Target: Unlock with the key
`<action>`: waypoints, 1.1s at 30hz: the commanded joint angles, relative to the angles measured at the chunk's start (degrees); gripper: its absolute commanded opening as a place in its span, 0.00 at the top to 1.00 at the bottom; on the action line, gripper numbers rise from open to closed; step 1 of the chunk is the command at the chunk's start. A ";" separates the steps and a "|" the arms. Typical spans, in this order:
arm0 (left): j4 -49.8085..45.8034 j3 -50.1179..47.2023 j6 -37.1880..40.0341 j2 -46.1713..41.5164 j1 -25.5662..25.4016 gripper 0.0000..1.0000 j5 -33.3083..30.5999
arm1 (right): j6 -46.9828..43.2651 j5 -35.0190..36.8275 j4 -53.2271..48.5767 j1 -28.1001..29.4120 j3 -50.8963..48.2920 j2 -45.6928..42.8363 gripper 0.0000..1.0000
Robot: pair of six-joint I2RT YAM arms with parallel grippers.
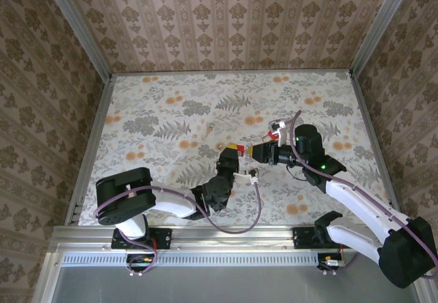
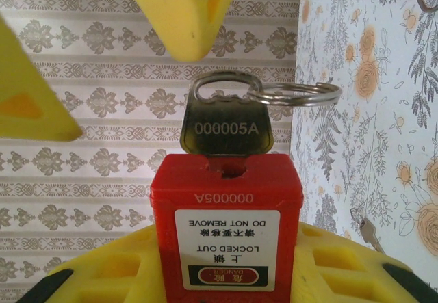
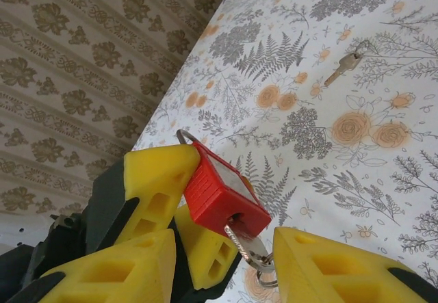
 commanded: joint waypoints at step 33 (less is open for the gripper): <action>4.99 -0.31 1.82 -1.24 -2.73 1.00 -1.88 | -2.10 8.48 -6.21 1.79 3.88 3.56 0.60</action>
